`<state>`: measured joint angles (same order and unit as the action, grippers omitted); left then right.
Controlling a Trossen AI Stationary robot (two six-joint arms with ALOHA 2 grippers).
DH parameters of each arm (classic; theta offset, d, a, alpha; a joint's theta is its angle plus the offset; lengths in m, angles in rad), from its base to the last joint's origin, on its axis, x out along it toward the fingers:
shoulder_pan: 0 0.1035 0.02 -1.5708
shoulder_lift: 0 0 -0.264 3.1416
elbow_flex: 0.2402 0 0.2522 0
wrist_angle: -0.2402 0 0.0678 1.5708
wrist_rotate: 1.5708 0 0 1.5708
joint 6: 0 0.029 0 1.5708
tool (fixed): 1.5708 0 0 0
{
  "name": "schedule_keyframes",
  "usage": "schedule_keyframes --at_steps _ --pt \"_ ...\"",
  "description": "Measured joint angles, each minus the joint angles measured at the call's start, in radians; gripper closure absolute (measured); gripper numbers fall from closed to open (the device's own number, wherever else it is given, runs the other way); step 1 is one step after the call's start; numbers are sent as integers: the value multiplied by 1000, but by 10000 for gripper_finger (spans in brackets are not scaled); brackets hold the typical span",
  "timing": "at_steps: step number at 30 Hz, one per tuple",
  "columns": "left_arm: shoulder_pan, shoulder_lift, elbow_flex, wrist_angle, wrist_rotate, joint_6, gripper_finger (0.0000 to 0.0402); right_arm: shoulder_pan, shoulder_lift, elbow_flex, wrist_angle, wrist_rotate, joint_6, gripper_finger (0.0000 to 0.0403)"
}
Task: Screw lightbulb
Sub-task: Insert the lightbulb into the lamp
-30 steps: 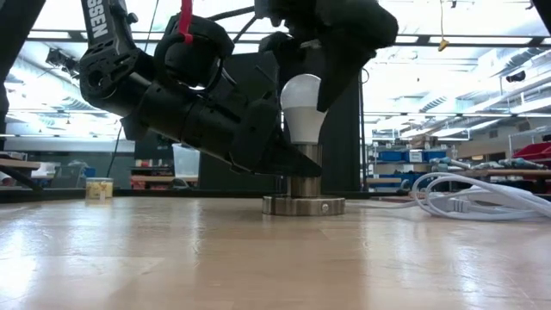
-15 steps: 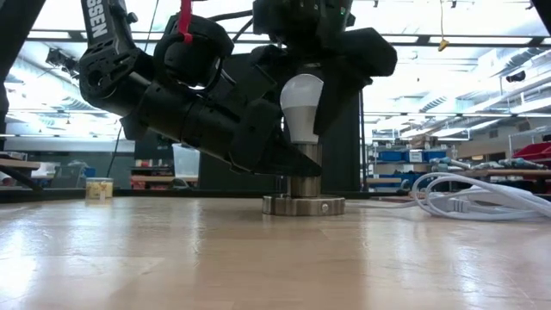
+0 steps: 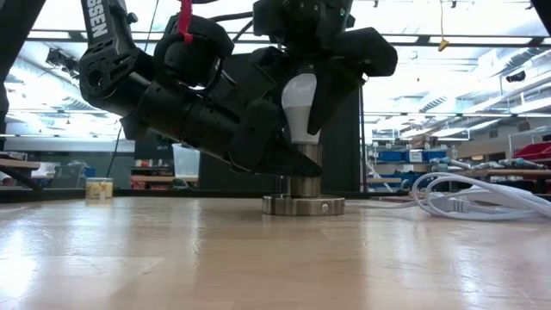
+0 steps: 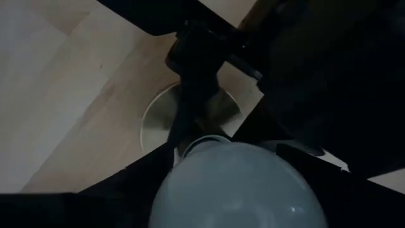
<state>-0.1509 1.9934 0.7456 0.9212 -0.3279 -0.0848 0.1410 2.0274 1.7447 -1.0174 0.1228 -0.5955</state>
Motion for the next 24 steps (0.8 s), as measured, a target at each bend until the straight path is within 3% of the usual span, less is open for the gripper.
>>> schedule_keyframes --at_steps 8,15,24 --pt "0 0 0 0 3 0 208 0 0 0 -7 -14 73 143" --pt "-1 0 0 4 7 -3 208 -11 0 0 27 -78 327 127" --pt "-2 0 3 10 5 -40 208 -11 0 0 65 -47 650 134"
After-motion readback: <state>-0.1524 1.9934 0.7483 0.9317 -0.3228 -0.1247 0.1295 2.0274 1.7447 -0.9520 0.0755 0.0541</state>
